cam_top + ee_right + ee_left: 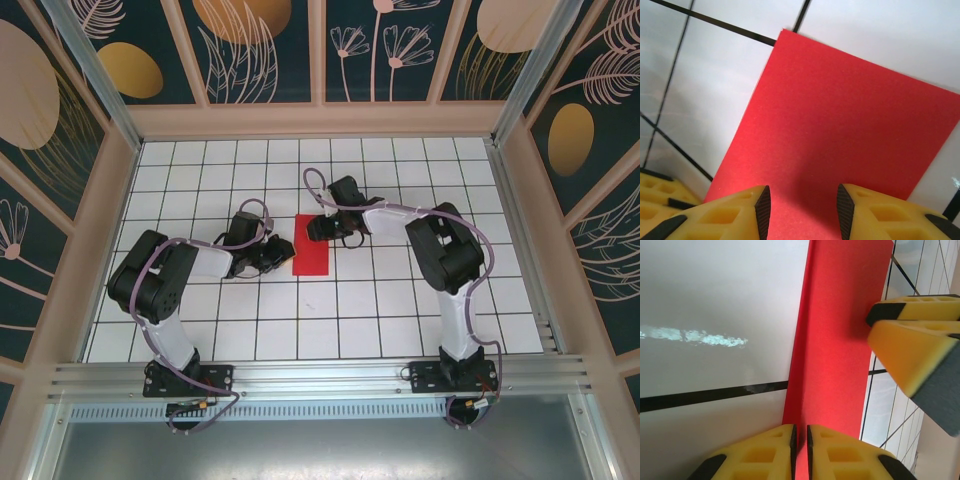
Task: Fold a paper plane with a square sheet of paper (pick it up from the middle)
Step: Fold the triangle a second time at the center of the table.
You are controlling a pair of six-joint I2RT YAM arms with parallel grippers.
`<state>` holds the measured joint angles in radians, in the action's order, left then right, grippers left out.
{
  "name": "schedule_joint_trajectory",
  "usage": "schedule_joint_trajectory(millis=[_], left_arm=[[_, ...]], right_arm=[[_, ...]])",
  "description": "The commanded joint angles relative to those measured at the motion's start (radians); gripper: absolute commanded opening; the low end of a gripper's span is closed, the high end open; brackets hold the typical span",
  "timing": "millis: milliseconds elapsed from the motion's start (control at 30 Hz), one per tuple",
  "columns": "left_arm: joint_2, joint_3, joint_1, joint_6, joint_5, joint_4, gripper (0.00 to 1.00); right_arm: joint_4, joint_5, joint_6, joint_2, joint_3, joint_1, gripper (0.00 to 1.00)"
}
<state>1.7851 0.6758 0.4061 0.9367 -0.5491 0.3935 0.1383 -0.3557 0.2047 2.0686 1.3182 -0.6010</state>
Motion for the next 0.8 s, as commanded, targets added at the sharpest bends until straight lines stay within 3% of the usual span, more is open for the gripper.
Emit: schedule_joint_trajectory(millis=[0, 267, 500, 767], left_arm=[[-0.005, 0.002, 0.006, 0.003, -0.054, 0.034, 0.23], [-0.065, -0.019, 0.035, 0.003, -0.108, 0.046, 0.36], [-0.122, -0.023, 0.054, -0.001, -0.098, 0.035, 0.36], [-0.116, -0.012, 0.056, 0.056, -0.128, 0.151, 0.40]], right_arm=[[0.035, 0.033, 0.043, 0.029, 0.023, 0.001, 0.43], [0.043, 0.044, 0.065, 0.045, 0.022, 0.002, 0.43], [0.043, 0.043, 0.079, 0.046, 0.023, 0.007, 0.43], [0.029, 0.005, 0.126, 0.045, 0.015, 0.022, 0.43]])
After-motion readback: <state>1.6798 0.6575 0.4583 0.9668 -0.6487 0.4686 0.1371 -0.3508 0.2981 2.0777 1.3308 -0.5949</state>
